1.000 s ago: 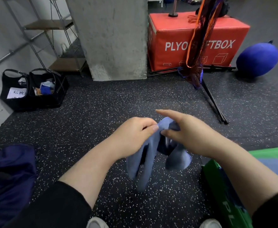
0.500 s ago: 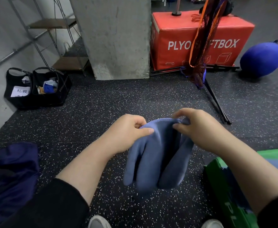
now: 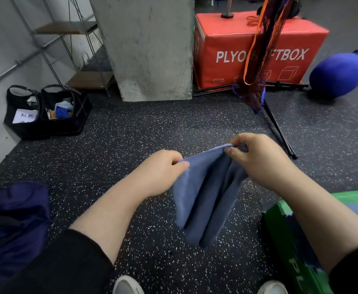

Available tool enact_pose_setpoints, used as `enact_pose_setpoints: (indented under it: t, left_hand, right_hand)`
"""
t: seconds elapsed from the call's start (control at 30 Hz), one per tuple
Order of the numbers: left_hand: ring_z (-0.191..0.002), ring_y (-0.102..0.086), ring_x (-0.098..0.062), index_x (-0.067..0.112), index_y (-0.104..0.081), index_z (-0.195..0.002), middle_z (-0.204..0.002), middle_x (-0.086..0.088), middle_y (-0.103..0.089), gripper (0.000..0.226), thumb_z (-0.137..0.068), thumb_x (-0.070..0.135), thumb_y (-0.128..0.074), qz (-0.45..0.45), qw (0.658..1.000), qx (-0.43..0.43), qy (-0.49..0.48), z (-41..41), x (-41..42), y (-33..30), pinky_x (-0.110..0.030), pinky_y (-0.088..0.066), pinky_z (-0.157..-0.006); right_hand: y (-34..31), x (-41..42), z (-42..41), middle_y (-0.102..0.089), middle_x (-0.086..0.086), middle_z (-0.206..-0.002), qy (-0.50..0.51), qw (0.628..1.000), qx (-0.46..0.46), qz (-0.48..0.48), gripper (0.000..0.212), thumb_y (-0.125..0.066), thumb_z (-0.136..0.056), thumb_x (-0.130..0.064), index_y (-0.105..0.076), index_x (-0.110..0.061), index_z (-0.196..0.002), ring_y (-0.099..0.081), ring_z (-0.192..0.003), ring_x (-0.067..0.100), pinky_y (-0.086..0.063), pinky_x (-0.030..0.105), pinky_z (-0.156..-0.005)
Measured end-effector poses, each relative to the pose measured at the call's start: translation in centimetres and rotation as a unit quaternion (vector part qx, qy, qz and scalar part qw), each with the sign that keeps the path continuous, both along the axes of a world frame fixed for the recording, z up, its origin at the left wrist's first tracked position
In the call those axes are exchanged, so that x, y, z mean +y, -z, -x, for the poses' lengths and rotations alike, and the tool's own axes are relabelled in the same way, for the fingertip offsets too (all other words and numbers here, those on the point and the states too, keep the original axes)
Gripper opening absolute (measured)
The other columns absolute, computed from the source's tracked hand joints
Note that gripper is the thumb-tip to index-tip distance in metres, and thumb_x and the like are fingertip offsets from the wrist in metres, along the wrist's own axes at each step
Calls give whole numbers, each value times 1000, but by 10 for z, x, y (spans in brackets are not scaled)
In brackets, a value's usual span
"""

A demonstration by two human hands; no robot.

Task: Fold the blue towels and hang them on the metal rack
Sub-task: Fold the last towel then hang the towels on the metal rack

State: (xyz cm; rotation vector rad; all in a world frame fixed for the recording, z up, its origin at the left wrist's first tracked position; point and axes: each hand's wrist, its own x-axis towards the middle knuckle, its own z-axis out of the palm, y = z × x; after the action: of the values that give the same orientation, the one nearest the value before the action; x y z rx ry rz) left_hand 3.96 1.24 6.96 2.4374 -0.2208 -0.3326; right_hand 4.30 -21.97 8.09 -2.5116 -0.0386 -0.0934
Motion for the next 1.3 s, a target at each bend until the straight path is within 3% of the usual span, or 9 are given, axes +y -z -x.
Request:
enact_pose_setpoints:
  t: [0.07, 0.2, 0.37, 0.63, 0.77, 0.87, 0.93, 1.13, 1.3]
  left_hand:
    - [-58, -39, -13, 15, -53, -71, -63, 5, -45, 35, -102, 32, -57, 60, 998, -28, 7, -1, 0, -1, -33, -33, -59]
    - [-57, -37, -7, 14, -68, -79, -59, 9, -45, 27, -96, 35, -67, 90, 993, -53, 52, 4, -12, -4, -26, -28, -54]
    - [-53, -36, -5, 18, -73, -79, -52, 12, -41, 22, -91, 36, -73, 100, 992, -57, 46, 6, -17, -6, -21, -28, -51]
    - [-59, -45, -10, 14, -70, -82, -66, -3, -61, 24, -96, 33, -66, 92, 995, -37, -21, 1, 1, -1, -29, -36, -60]
    - [-65, -47, -14, 4, -58, -75, -69, -3, -55, 40, -87, 38, -75, 309, 937, -24, -161, -4, -3, 8, -32, -38, -66]
    - [-67, -54, -18, 10, -61, -79, -73, -9, -58, 31, -87, 34, -78, 401, 893, 20, -206, -2, -11, 8, -32, -44, -67]
    - [-65, -55, -18, 8, -65, -82, -72, -7, -60, 25, -93, 29, -73, 402, 888, 37, -219, -2, -15, 8, -26, -47, -61]
    - [-80, -63, -20, 16, -75, -93, -88, -7, -74, 22, -94, 34, -63, 354, 910, 31, -213, -9, -7, 14, -43, -53, -82]
    - [-67, -56, -15, 8, -72, -84, -73, -4, -65, 23, -91, 30, -75, 304, 934, 10, -188, -3, -7, 9, -33, -47, -70]
  right_hand:
    - [-2, 0, 1, -59, -11, -63, -26, 1000, 15, -6, 8, -71, -89, -32, -63, -31, -91, -54, -60, 7, -34, 21, -51]
    - [-2, 13, 11, -50, -16, -50, -146, 987, 67, -24, 46, -72, -89, -30, -55, -52, -126, -45, -49, 2, -37, 16, -53]
    - [4, 19, 13, -53, -11, -55, -172, 981, 90, -13, 11, -66, -93, -25, -67, -36, -95, -44, -48, 4, -36, 18, -50]
    - [5, 9, 4, -51, -10, -50, -68, 995, 43, -66, 8, -65, -96, -26, -65, -25, -88, -38, -38, 5, -30, 16, -40]
    - [2, 14, 5, -59, -1, -69, -30, 998, 29, -40, 35, -64, -98, -32, -58, -27, -131, -52, -61, 13, -40, 20, -56]
    - [-3, 17, 6, -68, 6, -110, -1, 997, 63, 44, 49, -61, -99, -34, -48, -19, -144, -63, -102, 26, -47, 32, -79]
    - [-3, 16, 7, -65, 14, -124, 7, 987, 95, 130, 38, -59, -100, -28, -54, -10, -133, -59, -113, 33, -45, 36, -85]
    - [-1, 6, 6, -65, 13, -85, -9, 949, 216, 228, 22, -62, -95, -28, -64, -8, -87, -64, -85, 31, -34, 27, -52]
    - [-3, 6, 6, -69, 10, -81, -26, 977, 167, 133, 18, -71, -90, -30, -65, -21, -76, -62, -73, 24, -39, 27, -55]
